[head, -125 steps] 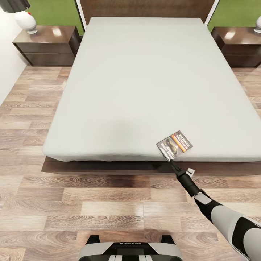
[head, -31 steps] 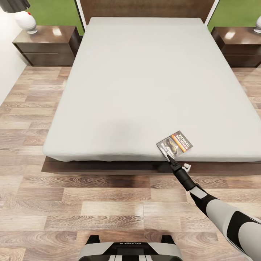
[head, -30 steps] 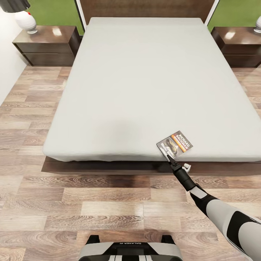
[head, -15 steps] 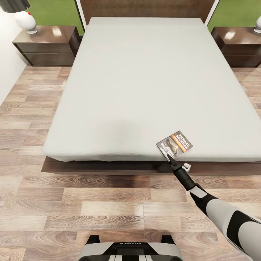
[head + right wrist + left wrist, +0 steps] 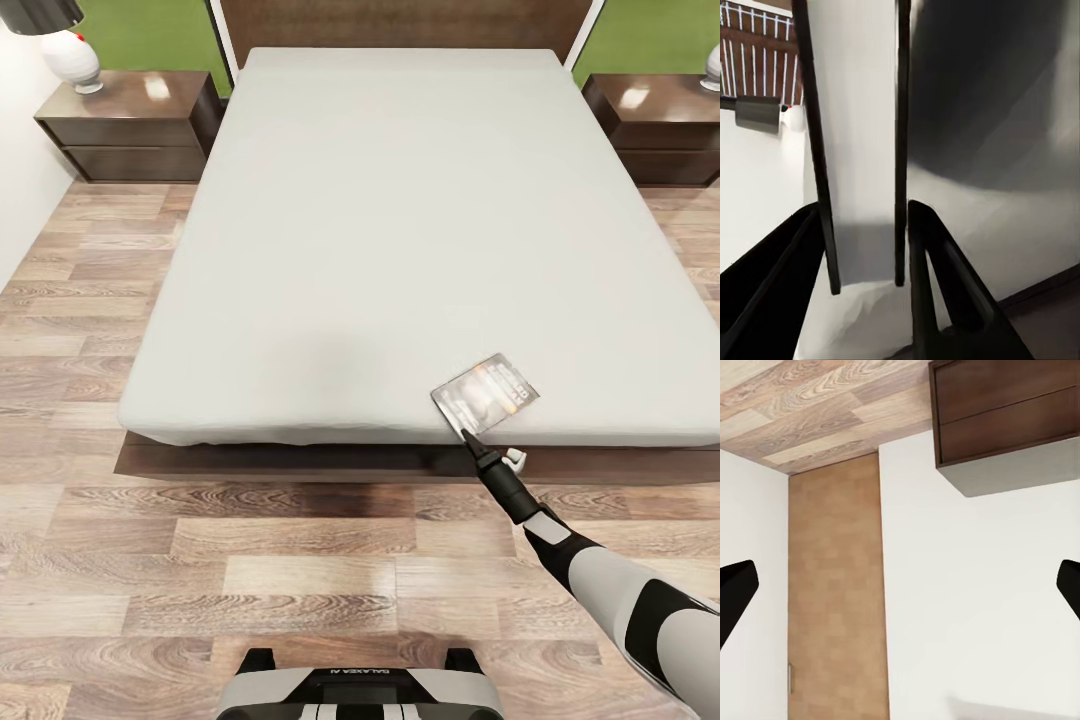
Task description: In the bedroom, move the book from the bed onto either nightstand, and place the two sandals side by side next to the bed.
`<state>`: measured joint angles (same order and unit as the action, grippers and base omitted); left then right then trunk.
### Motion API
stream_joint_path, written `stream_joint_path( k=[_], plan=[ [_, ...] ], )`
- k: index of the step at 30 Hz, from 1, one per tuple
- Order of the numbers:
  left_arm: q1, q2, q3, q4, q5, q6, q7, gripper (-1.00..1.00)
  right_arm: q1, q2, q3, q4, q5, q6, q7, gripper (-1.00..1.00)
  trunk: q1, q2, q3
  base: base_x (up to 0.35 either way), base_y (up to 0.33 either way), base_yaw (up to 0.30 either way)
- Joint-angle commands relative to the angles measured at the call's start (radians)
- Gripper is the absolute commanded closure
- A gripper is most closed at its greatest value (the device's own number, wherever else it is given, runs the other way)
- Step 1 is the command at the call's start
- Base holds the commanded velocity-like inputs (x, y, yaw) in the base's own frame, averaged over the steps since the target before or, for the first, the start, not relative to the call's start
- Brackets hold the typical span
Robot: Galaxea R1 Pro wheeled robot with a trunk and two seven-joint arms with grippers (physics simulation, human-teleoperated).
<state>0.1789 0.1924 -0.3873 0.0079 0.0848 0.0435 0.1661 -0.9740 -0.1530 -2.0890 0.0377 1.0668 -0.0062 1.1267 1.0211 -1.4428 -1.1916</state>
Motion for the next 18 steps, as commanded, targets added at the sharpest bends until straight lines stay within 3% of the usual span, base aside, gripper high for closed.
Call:
stream_joint_path(
  k=[1,18],
  plan=[
    [0.001,0.000,-0.008,-0.002,0.009,0.004,0.003,-1.00,0.000,0.000,-0.013,0.001,0.007,0.002,0.001,1.00,0.000,0.000,0.000,0.000,0.000,0.000],
    [0.000,0.000,-0.008,-0.002,0.009,0.005,0.001,-1.00,-0.001,-0.002,-0.013,0.001,0.008,0.002,-0.001,1.00,0.000,0.000,0.000,0.000,0.000,0.000]
  ],
)
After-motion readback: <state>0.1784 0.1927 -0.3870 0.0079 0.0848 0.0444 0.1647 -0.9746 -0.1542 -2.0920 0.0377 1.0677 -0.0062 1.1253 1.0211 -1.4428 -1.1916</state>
